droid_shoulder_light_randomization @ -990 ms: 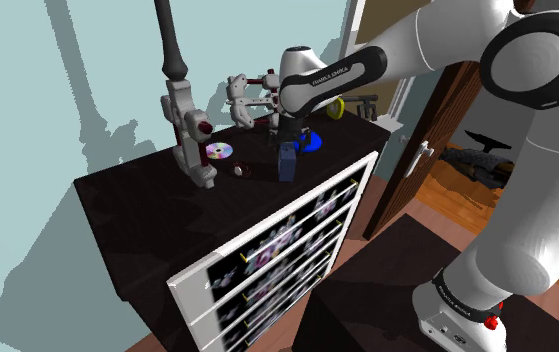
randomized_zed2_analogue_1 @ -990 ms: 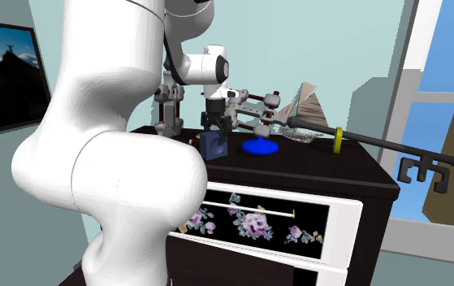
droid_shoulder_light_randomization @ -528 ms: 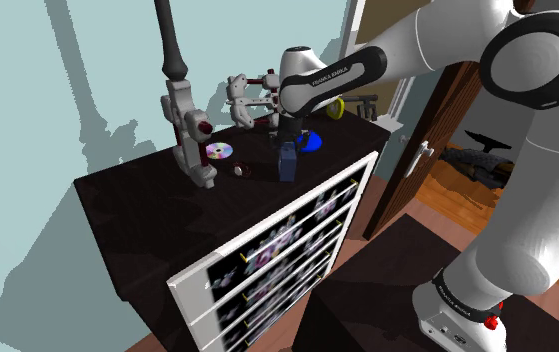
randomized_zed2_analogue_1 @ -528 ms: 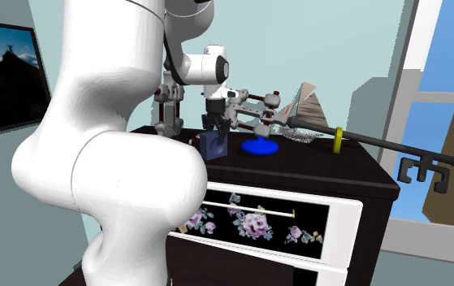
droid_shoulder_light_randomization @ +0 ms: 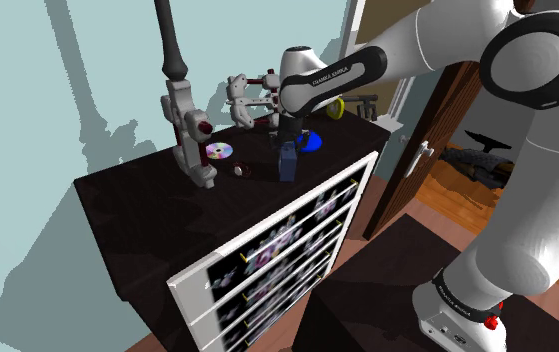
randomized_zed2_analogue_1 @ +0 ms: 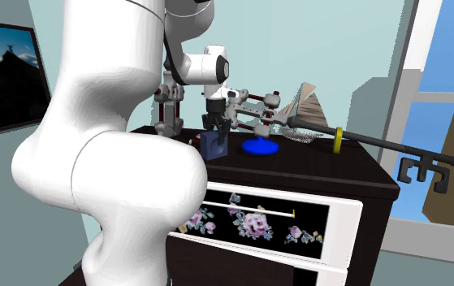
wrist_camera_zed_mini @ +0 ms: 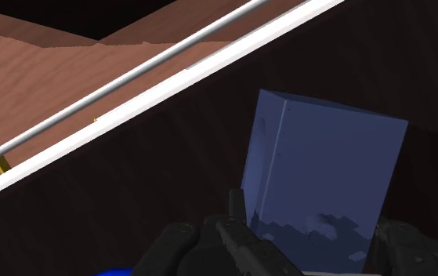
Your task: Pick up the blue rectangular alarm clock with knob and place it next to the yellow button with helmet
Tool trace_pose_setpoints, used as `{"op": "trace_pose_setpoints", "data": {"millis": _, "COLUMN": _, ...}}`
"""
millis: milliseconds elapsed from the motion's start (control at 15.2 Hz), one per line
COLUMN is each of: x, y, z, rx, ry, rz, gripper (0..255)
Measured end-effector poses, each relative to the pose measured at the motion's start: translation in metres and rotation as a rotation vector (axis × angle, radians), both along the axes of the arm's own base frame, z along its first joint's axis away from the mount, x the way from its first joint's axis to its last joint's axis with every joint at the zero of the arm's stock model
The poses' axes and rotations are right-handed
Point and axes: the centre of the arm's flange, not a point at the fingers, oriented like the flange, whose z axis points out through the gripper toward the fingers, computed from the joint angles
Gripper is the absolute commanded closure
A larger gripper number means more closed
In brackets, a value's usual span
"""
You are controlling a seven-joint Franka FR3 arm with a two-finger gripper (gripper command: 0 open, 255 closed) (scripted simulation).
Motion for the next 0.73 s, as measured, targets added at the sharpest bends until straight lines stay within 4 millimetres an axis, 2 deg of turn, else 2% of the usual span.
{"op": "trace_pose_setpoints", "data": {"millis": 726, "x": 0.0, "y": 0.002, "z": 0.051, "rx": 0.001, "ry": 0.001, "rz": 0.002, "gripper": 255}}
